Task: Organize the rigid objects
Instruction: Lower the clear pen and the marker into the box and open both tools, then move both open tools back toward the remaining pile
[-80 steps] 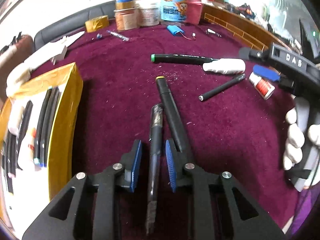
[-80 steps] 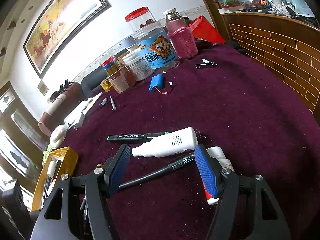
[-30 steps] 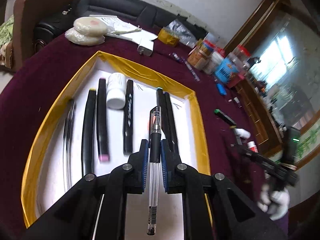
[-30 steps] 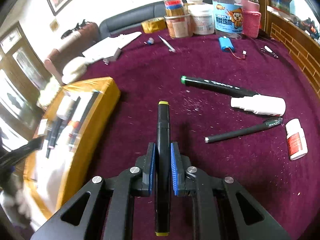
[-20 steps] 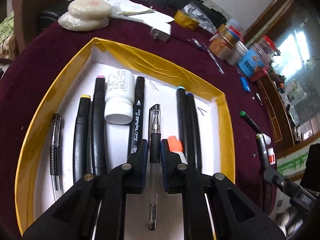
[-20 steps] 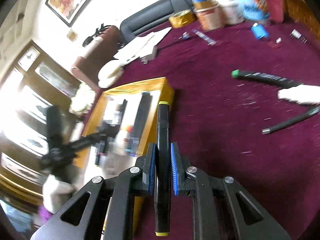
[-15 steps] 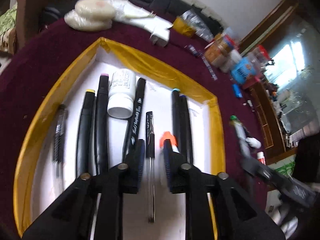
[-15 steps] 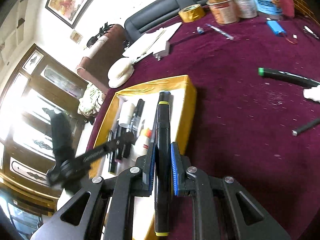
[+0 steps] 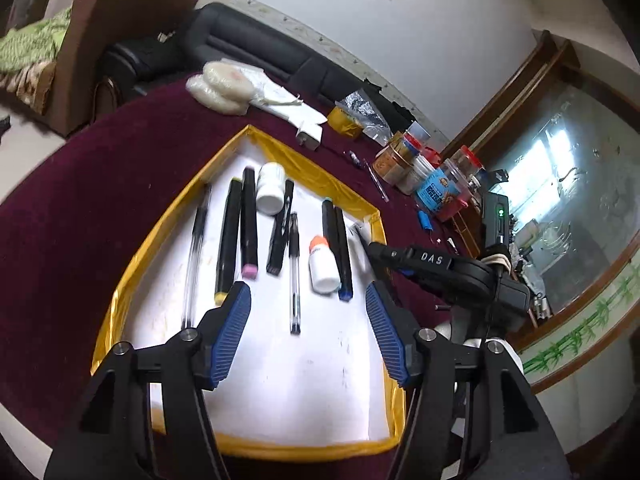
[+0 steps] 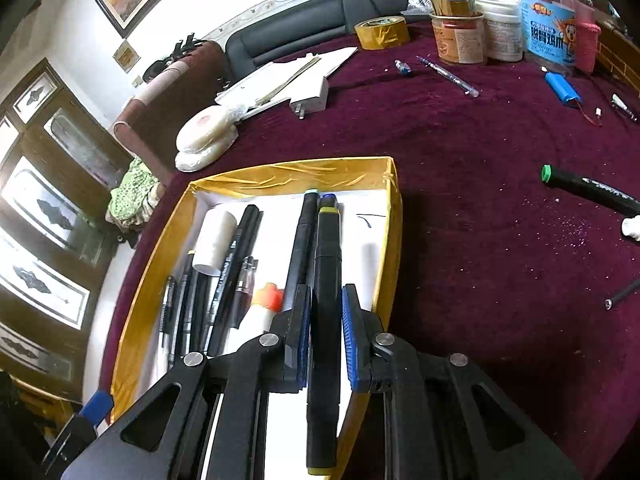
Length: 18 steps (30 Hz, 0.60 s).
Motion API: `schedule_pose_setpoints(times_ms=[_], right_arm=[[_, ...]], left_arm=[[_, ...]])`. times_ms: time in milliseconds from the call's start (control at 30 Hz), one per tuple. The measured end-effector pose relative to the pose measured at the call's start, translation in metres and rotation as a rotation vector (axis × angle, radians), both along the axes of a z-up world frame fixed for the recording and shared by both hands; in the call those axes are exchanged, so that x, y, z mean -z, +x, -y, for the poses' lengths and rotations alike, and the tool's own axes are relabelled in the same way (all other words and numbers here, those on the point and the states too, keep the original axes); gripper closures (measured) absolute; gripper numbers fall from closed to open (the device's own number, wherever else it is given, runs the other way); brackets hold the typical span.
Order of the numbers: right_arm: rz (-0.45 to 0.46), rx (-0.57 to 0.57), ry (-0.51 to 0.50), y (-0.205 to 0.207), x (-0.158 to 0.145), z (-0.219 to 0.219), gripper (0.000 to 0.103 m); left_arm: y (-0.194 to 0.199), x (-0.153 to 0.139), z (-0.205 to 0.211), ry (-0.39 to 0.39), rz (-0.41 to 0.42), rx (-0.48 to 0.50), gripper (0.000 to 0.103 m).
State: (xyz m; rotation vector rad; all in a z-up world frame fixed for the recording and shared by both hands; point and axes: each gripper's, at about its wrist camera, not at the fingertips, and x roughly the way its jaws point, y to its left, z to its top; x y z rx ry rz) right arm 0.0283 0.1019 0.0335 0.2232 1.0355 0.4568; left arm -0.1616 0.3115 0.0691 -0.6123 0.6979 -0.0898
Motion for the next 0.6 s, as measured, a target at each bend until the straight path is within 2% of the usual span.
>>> schedule_pose_setpoints(times_ms=[267, 333, 600], right_arm=[[0.056, -0.006, 0.064, -0.012, -0.009, 0.023, 0.083], [0.082, -0.003, 0.081, -0.017, -0.013, 0.034, 0.078], [0.189, 0.081, 0.067, -0.041, -0.028, 0.091, 0.072]], left_arm=[[-0.004, 0.016, 0.006, -0.053, -0.045, 0.01, 0.044], [-0.005, 0.018, 0.012, -0.059, -0.051, 0.025, 0.044], [-0.005, 0.003, 0.044, 0.006, 0.006, 0.065, 0.044]])
